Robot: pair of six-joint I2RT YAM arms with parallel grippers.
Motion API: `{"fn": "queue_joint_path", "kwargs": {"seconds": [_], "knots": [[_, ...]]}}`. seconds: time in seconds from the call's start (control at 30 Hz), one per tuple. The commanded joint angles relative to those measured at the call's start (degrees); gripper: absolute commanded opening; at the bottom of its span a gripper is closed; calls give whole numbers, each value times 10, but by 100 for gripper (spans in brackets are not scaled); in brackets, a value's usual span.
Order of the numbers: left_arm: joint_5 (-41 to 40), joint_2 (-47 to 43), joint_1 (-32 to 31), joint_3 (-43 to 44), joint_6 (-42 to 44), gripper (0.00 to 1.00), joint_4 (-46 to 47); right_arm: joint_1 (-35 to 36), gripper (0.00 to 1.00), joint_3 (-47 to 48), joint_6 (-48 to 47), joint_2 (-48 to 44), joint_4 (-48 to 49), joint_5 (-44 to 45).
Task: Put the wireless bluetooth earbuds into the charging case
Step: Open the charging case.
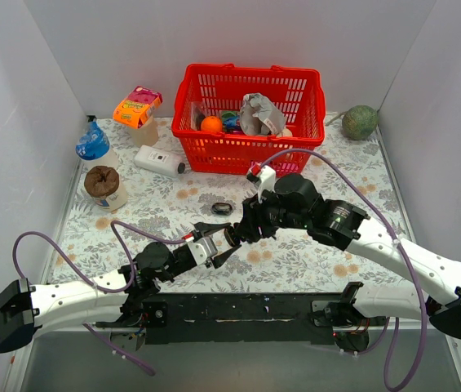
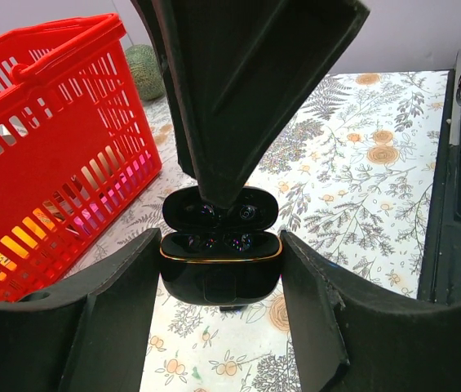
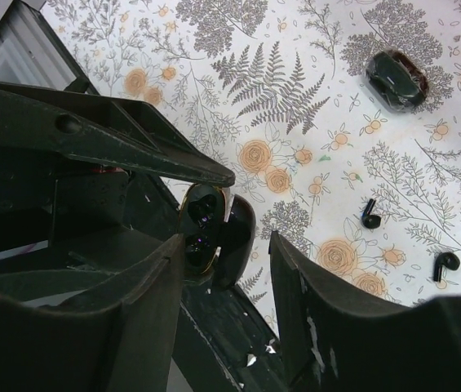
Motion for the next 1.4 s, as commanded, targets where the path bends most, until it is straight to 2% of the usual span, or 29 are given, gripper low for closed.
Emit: {"fn": "queue_joint_path", "kwargs": {"seconds": [0.0,0.23,0.7,0.8,0.9,0.93,1.0,1.07,1.13,1.17,1.23,1.27,1.37], "knots": [[-10,-1,-1,24,7,0,7,0,52,-2,5,8,16,-4],[-9,-1,-1,24,5,0,10,-1,42,-6,3,15,11,3],[-9,0,-1,22,1,0,17,0,29,-13,-1,20,1,13],[-9,2,-1,23,-1,0,17,0,20,-11,-4,19,-5,26],[-8,2,-1,24,-7,0,12,0,8,-3,-11,16,-17,42],[-7,4,-2,24,-10,0,9,0,1,1,-18,15,-19,44],[-14,7,-1,28,-22,2,4,0,1,7,-26,12,-24,49],[-25,11,-2,33,-32,20,-11,0,1,20,-46,7,-34,70],[-52,15,-1,41,-54,45,-20,0,1,41,-70,1,-48,73],[-62,15,-1,43,-63,68,-24,0,1,46,-79,-2,-51,75],[-100,14,-1,52,-85,85,-32,0,1,61,-108,-4,-66,68],[-110,14,-2,55,-91,98,-36,0,1,77,-119,-5,-73,60],[-132,11,-1,73,-106,98,-57,1,1,97,-158,-8,-95,38]]}}
